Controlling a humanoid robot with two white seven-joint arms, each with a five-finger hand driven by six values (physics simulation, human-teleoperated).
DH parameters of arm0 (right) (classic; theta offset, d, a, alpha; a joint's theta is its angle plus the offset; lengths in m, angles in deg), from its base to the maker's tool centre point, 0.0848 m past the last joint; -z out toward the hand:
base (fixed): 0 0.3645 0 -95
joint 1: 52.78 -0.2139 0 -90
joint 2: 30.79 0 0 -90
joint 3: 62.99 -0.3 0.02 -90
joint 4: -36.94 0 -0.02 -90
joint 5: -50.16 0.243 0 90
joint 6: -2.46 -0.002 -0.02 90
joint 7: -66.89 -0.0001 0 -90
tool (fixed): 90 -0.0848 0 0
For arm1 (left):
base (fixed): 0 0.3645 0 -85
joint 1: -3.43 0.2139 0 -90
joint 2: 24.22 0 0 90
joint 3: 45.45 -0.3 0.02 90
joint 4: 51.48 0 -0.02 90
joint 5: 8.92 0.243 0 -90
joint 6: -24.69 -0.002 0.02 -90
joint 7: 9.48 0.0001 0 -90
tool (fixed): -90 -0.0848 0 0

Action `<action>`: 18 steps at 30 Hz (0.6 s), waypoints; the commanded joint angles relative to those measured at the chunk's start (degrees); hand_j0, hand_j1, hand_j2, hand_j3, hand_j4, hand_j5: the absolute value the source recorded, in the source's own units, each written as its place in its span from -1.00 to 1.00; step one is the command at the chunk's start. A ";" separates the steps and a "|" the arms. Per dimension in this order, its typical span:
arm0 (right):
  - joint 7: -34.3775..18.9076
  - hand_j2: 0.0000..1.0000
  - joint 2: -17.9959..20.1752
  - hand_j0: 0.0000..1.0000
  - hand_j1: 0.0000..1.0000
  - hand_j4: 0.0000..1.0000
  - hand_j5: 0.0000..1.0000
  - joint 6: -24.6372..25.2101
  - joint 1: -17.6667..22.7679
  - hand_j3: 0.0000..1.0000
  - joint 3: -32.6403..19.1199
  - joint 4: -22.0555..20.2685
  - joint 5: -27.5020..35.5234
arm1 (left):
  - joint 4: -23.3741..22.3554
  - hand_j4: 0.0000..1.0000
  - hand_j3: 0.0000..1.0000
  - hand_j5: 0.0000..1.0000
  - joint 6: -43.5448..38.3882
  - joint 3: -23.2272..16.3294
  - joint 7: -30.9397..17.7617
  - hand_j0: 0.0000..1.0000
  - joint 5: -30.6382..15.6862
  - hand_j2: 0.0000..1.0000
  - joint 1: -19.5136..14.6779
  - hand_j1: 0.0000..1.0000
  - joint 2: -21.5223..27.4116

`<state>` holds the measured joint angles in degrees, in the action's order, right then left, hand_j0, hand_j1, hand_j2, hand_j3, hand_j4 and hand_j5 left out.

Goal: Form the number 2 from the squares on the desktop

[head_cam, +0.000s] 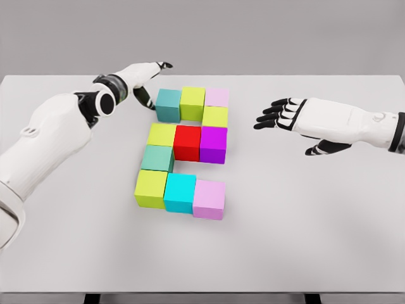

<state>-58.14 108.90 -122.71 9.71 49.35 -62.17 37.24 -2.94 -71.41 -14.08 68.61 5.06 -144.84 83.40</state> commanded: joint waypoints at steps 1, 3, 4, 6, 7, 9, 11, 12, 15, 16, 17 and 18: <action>0.03 1.00 0.05 1.00 1.00 1.00 1.00 0.17 0.00 1.00 -0.02 -0.03 0.35 | 0.07 1.00 1.00 1.00 0.04 0.80 -0.04 1.00 0.08 1.00 0.00 1.00 0.48; 0.03 1.00 -0.29 1.00 1.00 1.00 1.00 0.17 -0.09 1.00 -0.02 -0.03 0.35 | 0.07 1.00 1.00 1.00 0.04 1.06 -0.04 1.00 0.08 1.00 -0.26 1.00 0.75; 0.03 1.00 -0.30 1.00 1.00 1.00 1.00 0.17 -0.09 1.00 -0.02 -0.03 0.35 | 0.07 1.00 1.00 1.00 0.21 1.06 0.05 1.00 -0.01 1.00 -0.26 1.00 1.27; 0.03 1.00 -0.30 1.00 1.00 1.00 1.00 0.17 -0.09 1.00 -0.02 -0.03 0.35 | 0.25 1.00 1.00 1.00 5.57 1.24 -0.04 1.00 -0.19 1.00 -0.26 1.00 3.03; 0.03 1.00 -0.30 1.00 1.00 1.00 1.00 0.17 -0.09 1.00 -0.02 -0.03 0.35 | 0.16 1.00 1.00 1.00 8.73 1.24 -0.04 1.00 -0.71 1.00 -0.09 1.00 4.61; 0.03 1.00 -0.30 1.00 1.00 1.00 1.00 0.17 -0.09 1.00 -0.02 -0.03 0.35 | 0.25 1.00 1.00 1.00 14.79 1.24 -0.04 1.00 -4.49 1.00 -0.09 1.00 7.60; 0.03 1.00 -0.30 1.00 1.00 1.00 1.00 0.17 -0.09 1.00 -0.02 -0.03 0.35 | 1.04 1.00 1.00 1.00 23.74 1.24 -0.31 1.00 -8.18 1.00 0.00 1.00 12.42; 0.03 1.00 -0.30 1.00 1.00 1.00 1.00 0.17 -0.09 1.00 -0.02 -0.03 0.35 | 1.57 1.00 1.00 1.00 27.45 1.24 -0.39 1.00 -8.80 1.00 0.09 1.00 14.45; 0.03 1.00 -0.30 1.00 1.00 1.00 1.00 0.17 -0.09 1.00 -0.02 -0.03 0.35 | 1.57 1.00 1.00 1.00 41.10 1.24 -0.39 1.00 -9.85 1.00 3.07 1.00 20.25; 0.03 1.00 -0.30 1.00 1.00 1.00 1.00 0.17 -0.09 1.00 -0.02 -0.03 0.35 | 1.57 1.00 1.00 1.00 41.10 1.24 -0.39 1.00 -9.94 1.00 4.04 1.00 21.66; 0.03 1.00 -0.30 1.00 1.00 1.00 1.00 0.17 -0.09 1.00 -0.10 -0.03 0.35 | 1.57 1.00 1.00 1.00 41.10 1.24 -0.31 1.00 -10.12 1.00 4.66 1.00 23.42; 0.03 1.00 -0.30 1.00 1.00 1.00 1.00 0.17 -0.09 1.00 -0.10 -0.03 0.35 | 1.39 1.00 1.00 1.00 41.10 1.24 -0.31 1.00 -11.52 1.00 5.18 1.00 24.74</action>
<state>-58.14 108.55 -122.71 9.62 49.30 -62.19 37.24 -1.55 -33.70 -12.97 68.22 -4.74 -139.57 104.56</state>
